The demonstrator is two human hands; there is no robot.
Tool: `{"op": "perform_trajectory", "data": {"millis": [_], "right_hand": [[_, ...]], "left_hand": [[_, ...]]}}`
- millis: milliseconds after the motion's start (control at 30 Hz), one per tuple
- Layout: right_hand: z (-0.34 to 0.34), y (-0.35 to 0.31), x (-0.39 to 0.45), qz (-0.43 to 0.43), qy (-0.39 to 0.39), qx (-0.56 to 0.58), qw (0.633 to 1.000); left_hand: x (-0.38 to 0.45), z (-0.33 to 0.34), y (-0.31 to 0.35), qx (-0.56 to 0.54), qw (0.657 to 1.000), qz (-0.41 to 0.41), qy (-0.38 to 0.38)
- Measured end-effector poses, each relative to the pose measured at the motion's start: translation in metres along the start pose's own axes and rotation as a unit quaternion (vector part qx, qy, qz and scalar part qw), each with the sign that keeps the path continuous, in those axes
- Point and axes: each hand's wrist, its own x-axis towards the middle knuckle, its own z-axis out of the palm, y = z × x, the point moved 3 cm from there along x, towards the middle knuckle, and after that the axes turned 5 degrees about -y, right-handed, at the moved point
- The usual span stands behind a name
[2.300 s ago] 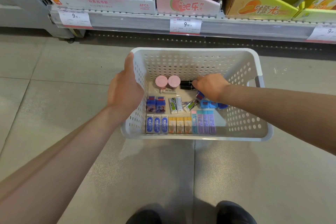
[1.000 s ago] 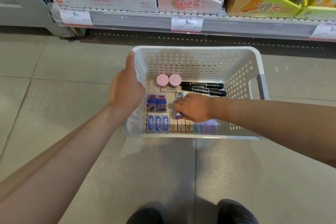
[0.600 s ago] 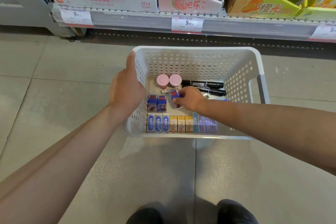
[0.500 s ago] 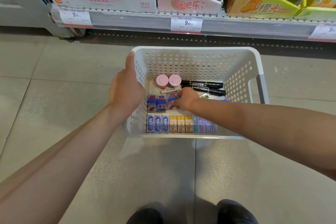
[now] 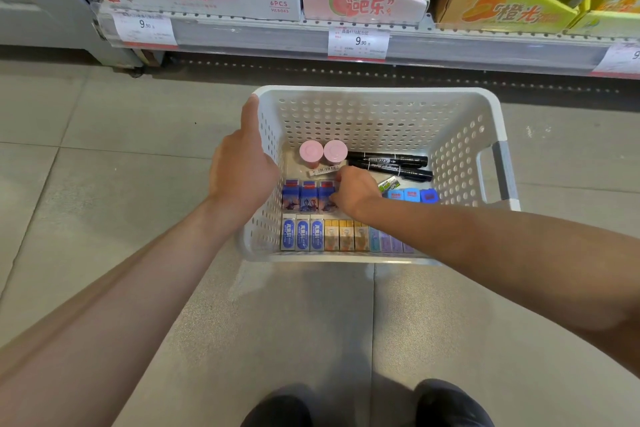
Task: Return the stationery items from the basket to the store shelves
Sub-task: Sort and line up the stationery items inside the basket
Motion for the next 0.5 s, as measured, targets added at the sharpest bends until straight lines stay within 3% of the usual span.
{"op": "perform_trajectory", "data": {"millis": [233, 500], "right_hand": [[-0.032, 0.007, -0.006, -0.061, -0.089, 0.036, 0.993], [-0.051, 0.019, -0.006, -0.093, -0.011, -0.166, 0.982]], "left_hand": [[-0.001, 0.000, 0.001, -0.006, 1.000, -0.004, 0.000], [0.001, 0.001, -0.001, -0.008, 1.000, -0.009, 0.002]]}}
